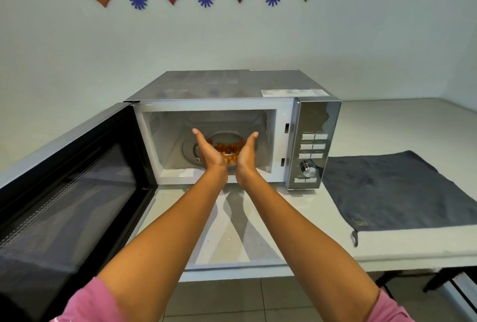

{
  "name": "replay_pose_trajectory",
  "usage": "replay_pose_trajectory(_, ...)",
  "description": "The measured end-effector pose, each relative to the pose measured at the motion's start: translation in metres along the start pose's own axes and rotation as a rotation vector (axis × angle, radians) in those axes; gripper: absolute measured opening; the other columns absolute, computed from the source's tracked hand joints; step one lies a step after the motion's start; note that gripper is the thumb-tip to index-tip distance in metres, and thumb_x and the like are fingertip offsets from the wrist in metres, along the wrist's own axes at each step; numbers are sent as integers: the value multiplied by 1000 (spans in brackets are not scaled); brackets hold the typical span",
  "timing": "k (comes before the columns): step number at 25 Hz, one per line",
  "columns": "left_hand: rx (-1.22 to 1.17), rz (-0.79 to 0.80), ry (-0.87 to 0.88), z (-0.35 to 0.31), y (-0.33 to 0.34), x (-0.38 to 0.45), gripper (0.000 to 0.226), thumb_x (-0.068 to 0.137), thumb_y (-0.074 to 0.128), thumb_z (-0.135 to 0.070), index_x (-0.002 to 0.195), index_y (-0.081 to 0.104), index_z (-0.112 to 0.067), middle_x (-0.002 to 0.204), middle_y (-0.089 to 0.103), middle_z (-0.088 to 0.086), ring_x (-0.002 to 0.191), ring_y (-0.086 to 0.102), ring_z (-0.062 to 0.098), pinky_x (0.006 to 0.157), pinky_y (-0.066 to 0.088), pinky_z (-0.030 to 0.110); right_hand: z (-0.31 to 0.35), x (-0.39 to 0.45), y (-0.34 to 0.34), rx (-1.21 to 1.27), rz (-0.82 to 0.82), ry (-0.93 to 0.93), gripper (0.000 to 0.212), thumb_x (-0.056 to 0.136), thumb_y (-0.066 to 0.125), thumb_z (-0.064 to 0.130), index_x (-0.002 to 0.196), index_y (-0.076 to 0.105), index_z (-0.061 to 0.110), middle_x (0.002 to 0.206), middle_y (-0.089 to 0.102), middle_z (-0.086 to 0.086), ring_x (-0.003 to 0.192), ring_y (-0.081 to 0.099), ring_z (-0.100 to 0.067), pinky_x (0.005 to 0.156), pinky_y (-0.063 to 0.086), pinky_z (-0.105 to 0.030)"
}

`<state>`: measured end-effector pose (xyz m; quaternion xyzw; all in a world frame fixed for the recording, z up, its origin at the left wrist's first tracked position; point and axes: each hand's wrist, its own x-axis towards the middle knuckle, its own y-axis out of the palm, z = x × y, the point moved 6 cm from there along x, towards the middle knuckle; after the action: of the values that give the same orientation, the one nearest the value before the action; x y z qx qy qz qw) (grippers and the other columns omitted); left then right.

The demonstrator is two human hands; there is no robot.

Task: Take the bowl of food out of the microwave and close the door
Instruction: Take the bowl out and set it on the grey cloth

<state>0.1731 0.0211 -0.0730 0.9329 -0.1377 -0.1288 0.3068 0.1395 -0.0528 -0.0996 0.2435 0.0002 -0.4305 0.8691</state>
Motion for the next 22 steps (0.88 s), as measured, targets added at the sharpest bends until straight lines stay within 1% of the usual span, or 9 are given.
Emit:
replay_pose_trajectory(2,18,6,0,3,1,-15,71,91,32,-70,143,42,-24,125,50,0,99,53,18,78,45,32,5,-14,-10,13,8,-24,81,92,15,74,153,31,22,153,42,-10,138,43,-31,116,35,-49)
replay_pose_trajectory(4,39,-35,-4,7,0,-28,69,91,32,-70,136,51,-20,116,54,-2,88,56,13,69,45,27,9,-29,-22,-41,-23,-56,78,94,15,71,151,35,21,151,45,-9,137,46,-29,115,37,-47)
replay_pose_trajectory(6,38,-92,-16,13,-3,-41,69,90,34,-71,129,57,-18,115,56,-1,91,57,15,74,46,30,11,-47,-35,-128,-76,-87,73,97,15,68,148,39,22,149,48,-8,135,48,-28,114,38,-46)
replay_pose_trajectory(8,22,-112,-27,20,-6,-56,69,89,36,-71,126,60,-17,118,59,1,95,57,18,79,46,34,12,-62,-48,-146,-107,-109,70,98,15,65,148,40,23,148,48,-7,135,47,-28,113,38,-46)
replay_pose_trajectory(13,14,-90,-55,37,2,-92,66,88,38,-71,118,62,-17,102,61,-4,87,57,15,72,45,33,14,-89,-84,-114,-170,-92,71,98,16,65,146,43,20,145,52,-8,131,51,-27,111,39,-43)
replay_pose_trajectory(16,51,-42,-72,54,12,-111,67,91,34,-69,125,59,-18,114,57,-3,97,50,16,82,40,35,21,-102,-110,-107,-218,-101,70,98,16,66,147,40,22,148,49,-7,134,48,-27,111,37,-43)
replay_pose_trajectory(19,66,24,-125,76,25,-133,69,91,33,-69,131,55,-17,123,54,0,99,49,16,87,40,39,26,-111,-143,-119,-309,-122,69,98,16,66,145,42,23,145,51,-7,132,50,-29,110,37,-45)
replay_pose_trajectory(21,76,78,-163,91,36,-147,67,92,33,-67,131,54,-17,127,53,1,103,50,17,86,43,38,29,-115,-166,-116,-389,-126,68,97,17,66,142,46,24,141,56,-7,126,55,-29,111,39,-48)
replay_pose_trajectory(22,77,112,-185,100,43,-154,65,92,34,-67,130,55,-18,126,55,1,102,52,18,80,46,36,30,-117,-179,-92,-421,-127,68,97,18,66,140,48,23,136,59,-7,119,59,-27,108,44,-47)
